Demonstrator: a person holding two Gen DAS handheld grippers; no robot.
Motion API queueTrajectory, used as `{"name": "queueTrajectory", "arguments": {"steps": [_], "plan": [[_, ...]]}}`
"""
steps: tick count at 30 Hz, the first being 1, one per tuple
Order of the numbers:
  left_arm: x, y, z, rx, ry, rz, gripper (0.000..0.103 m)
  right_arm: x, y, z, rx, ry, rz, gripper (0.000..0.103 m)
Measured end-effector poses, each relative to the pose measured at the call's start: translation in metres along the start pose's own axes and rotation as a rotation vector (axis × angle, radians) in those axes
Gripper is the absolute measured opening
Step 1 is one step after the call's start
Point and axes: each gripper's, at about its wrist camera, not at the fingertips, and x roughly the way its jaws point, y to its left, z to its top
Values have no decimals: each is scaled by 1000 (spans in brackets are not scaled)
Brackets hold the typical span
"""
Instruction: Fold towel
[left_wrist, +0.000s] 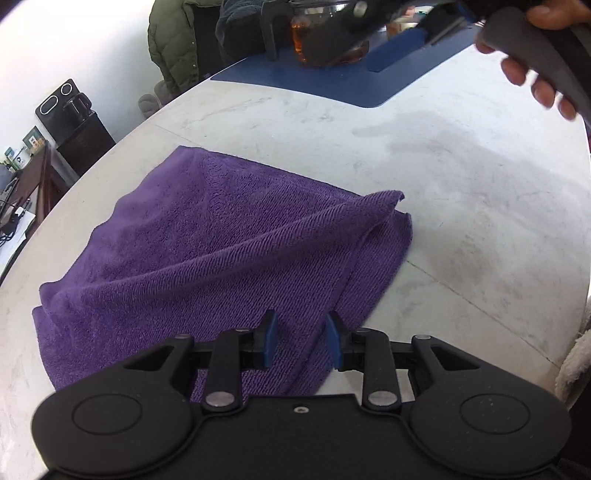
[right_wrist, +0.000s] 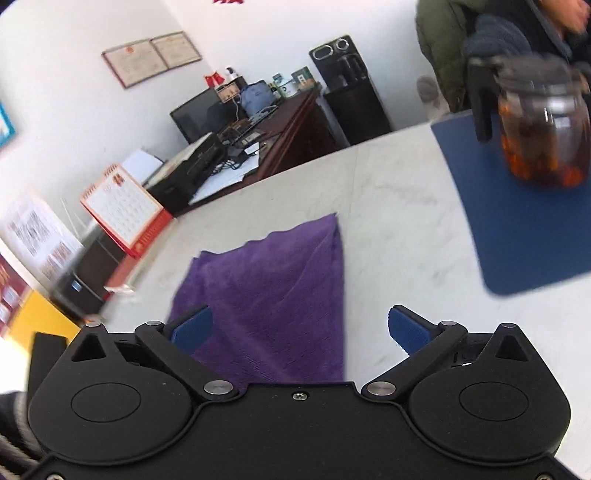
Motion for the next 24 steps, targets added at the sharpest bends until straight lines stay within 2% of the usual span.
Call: {"name": "queueTrajectory", "arguments": {"steps": [2,4,5,7,10,13,16,19,21,24], "plan": [[1,-4,2,26,6,19,27,13,6,4,-120,53,-60,103],[2,-6,4,37,10,27,27,34,18,2,-342,103,-178,103],[2,-6,4,36,13,28,26,40,21,1,-410,110,-189,103],[3,-6,6,33,23,18,18,57,29,1,-547,120,-174,103],[5,-6,11,45,42,1,9,80,34,7,-637,133,-118,103],[6,-8,15,59,66,-4,5,101,41,13,-730,148,-81,103],[7,-7,18,57,86,-4,4,119,51,14,-841,176,-26,103],[5,-6,20,57,92,5,4,135,59,12,-943,200,-10,103],[5,-8,19,80,94,6,5,144,60,14,-957,214,-5,103],[7,-12,18,176,95,4,7,155,58,19,-919,252,38,103]]}}
